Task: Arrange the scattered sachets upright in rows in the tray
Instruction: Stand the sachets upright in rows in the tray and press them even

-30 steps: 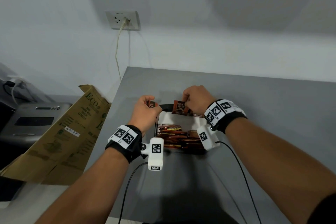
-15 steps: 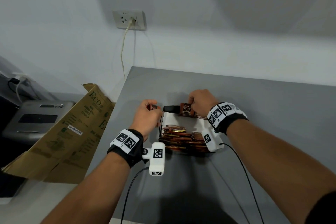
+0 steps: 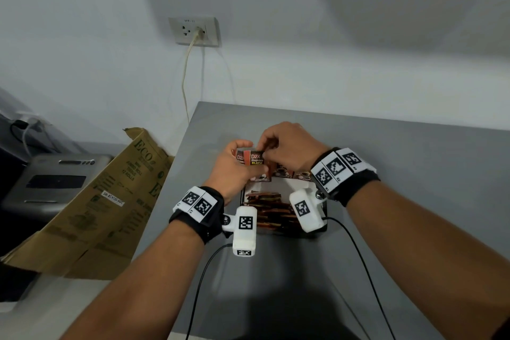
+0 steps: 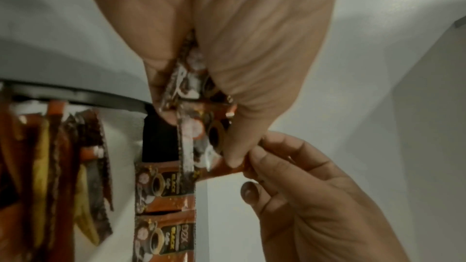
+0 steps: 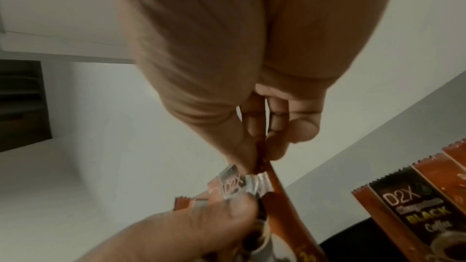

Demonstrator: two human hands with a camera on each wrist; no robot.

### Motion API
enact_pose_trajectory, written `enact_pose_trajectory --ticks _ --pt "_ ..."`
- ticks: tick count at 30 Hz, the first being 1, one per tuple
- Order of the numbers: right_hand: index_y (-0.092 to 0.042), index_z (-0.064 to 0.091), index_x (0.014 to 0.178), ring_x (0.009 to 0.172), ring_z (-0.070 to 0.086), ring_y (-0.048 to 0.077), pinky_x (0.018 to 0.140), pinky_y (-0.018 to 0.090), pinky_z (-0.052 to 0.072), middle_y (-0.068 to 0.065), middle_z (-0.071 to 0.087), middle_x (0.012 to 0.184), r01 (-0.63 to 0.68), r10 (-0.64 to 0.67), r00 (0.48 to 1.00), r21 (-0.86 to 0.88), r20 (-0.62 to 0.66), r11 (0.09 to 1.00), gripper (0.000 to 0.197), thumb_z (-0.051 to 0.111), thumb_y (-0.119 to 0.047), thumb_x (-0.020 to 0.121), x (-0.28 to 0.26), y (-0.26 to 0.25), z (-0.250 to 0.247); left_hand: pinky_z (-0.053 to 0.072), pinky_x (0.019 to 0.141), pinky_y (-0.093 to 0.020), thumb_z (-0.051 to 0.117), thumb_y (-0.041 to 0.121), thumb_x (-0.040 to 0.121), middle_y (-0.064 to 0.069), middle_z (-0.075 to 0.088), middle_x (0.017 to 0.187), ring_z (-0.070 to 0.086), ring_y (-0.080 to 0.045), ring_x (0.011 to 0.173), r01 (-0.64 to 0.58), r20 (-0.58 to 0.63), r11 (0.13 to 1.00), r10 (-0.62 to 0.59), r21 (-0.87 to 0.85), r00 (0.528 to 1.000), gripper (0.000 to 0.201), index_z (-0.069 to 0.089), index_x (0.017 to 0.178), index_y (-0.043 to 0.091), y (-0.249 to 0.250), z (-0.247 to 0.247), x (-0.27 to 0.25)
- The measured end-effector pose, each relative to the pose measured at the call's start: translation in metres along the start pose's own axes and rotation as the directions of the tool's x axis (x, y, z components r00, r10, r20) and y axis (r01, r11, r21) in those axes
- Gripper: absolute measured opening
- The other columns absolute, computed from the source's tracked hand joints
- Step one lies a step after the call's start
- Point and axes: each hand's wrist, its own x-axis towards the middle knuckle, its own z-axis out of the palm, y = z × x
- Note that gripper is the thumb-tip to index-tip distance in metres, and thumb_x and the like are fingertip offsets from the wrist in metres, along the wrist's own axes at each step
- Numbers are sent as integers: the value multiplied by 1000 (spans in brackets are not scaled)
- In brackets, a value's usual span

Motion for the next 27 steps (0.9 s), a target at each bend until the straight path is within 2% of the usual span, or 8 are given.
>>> enact_pose_trajectory --ticks 3,4,6,10,16,27 --pt "-21 73 87 81 64 9 77 24 53 -9 68 82 -54 52 998 -60 -37 997 19 63 -4 84 8 5 1 55 74 -35 78 11 80 -6 63 108 64 -19 87 22 -199 995 -2 96 980 49 52 120 23 -9 -11 8" --pt "-20 72 87 82 65 13 78 27 53 -7 67 84 -78 75 997 -88 -36 993 21 61 -3 85 12 7 4 54 80 -39 74 12 82 -5 62 108 62 -21 90 33 -255 994 -6 103 967 44 52 119 24 -12 -16 9" --pt "-21 70 85 85 66 17 78 30 55 -1 69 89 -113 112 994 -149 -15 982 24 58 -1 85 19 13 13 54 84 -42 69 11 85 -3 61 106 62 -22 90 47 -296 994 -16 100 955 39 52 117 24 -15 -23 9" --pt "-27 64 76 86 66 22 80 35 58 5 71 99 -137 150 988 -241 40 961 28 57 0 84 30 20 32 53 75 -36 66 10 87 -4 62 103 61 -18 83 59 -297 993 -27 99 955 37 52 119 22 -21 -34 5" --pt "-28 59 69 86 67 25 81 39 59 7 70 100 -174 194 980 -283 41 943 31 58 0 84 36 25 44 50 68 -34 63 7 87 -4 61 102 60 -17 78 75 -298 994 -48 79 953 36 52 119 21 -25 -42 2" --pt "-19 70 85 88 67 27 82 41 59 9 69 100 -213 220 975 -280 -6 936 18 60 -4 88 40 26 48 49 63 -32 57 3 90 -6 62 93 58 -17 74 84 -266 996 -75 22 961 30 53 117 17 -27 -40 -1"
